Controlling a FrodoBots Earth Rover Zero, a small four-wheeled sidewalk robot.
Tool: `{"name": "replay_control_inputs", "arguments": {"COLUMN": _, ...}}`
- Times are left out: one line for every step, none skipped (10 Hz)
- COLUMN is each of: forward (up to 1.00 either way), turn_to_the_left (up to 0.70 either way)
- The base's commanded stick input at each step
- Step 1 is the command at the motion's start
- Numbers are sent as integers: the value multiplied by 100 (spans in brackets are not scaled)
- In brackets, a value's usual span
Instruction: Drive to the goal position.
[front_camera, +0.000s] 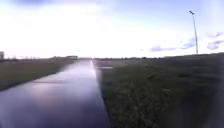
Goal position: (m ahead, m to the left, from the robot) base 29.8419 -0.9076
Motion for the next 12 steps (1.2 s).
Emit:
{"name": "replay_control_inputs", "arguments": {"forward": 45, "turn_to_the_left": 0}}
{"name": "replay_control_inputs", "arguments": {"forward": 45, "turn_to_the_left": 0}}
{"name": "replay_control_inputs", "arguments": {"forward": 45, "turn_to_the_left": 0}}
{"name": "replay_control_inputs", "arguments": {"forward": 45, "turn_to_the_left": 0}}
{"name": "replay_control_inputs", "arguments": {"forward": 45, "turn_to_the_left": 0}}
{"name": "replay_control_inputs", "arguments": {"forward": 45, "turn_to_the_left": 0}}
{"name": "replay_control_inputs", "arguments": {"forward": 45, "turn_to_the_left": 0}}
{"name": "replay_control_inputs", "arguments": {"forward": 45, "turn_to_the_left": 0}}
{"name": "replay_control_inputs", "arguments": {"forward": 45, "turn_to_the_left": 0}}
{"name": "replay_control_inputs", "arguments": {"forward": 45, "turn_to_the_left": 0}}
{"name": "replay_control_inputs", "arguments": {"forward": 45, "turn_to_the_left": 0}}
{"name": "replay_control_inputs", "arguments": {"forward": 45, "turn_to_the_left": 0}}
